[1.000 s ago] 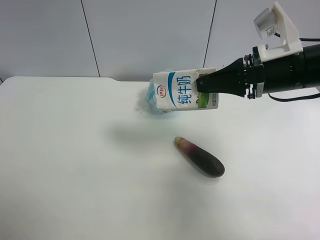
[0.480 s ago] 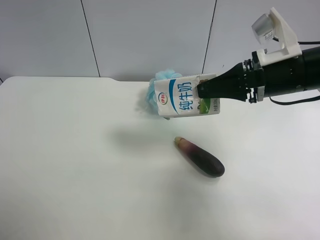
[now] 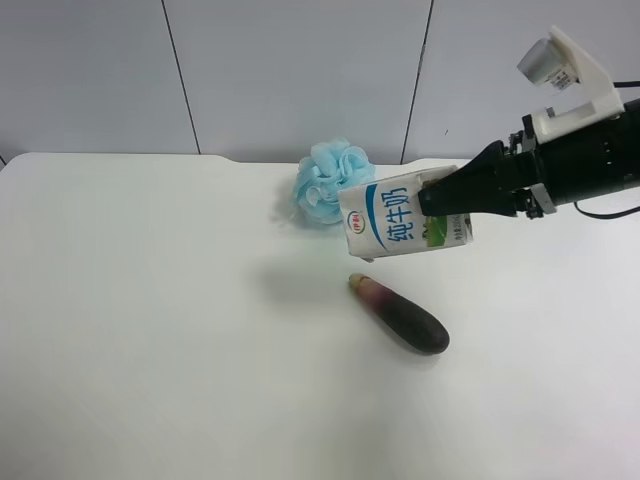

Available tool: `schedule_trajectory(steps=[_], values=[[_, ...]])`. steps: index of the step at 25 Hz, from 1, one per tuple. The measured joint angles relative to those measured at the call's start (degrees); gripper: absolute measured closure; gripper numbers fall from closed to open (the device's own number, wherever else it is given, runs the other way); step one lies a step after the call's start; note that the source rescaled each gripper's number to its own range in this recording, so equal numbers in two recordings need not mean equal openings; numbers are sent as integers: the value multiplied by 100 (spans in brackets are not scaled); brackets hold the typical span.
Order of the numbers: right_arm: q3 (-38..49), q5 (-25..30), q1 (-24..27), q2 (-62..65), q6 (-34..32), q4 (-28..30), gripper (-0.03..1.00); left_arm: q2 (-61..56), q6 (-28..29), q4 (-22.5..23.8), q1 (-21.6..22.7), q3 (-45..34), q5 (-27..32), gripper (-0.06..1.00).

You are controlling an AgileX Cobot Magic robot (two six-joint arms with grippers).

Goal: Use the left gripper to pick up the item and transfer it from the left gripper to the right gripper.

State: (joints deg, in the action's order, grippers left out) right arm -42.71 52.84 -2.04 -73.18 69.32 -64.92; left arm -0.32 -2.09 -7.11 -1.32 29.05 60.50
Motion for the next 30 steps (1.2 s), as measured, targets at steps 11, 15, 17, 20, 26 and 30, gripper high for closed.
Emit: schedule_trajectory(steps=[11, 15, 17, 20, 26, 30], values=[[0, -251, 0, 1328, -2449, 2391, 97, 0, 0, 0, 0, 0, 0, -6], [0, -154, 0, 1530, -3563, 3571, 97, 0, 0, 0, 0, 0, 0, -6], [-52, -63, 0, 1537, -4016, 4039, 97, 0, 0, 0, 0, 0, 0, -6], [-317, 148, 0, 1492, -4545, 4601, 97, 0, 0, 0, 0, 0, 0, -6], [-831, 473, 0, 870, -5055, 5122, 97, 0, 0, 0, 0, 0, -4, -6], [-1042, 467, -147, 320, -5100, 5245, 97, 0, 0, 0, 0, 0, -4, -6]])
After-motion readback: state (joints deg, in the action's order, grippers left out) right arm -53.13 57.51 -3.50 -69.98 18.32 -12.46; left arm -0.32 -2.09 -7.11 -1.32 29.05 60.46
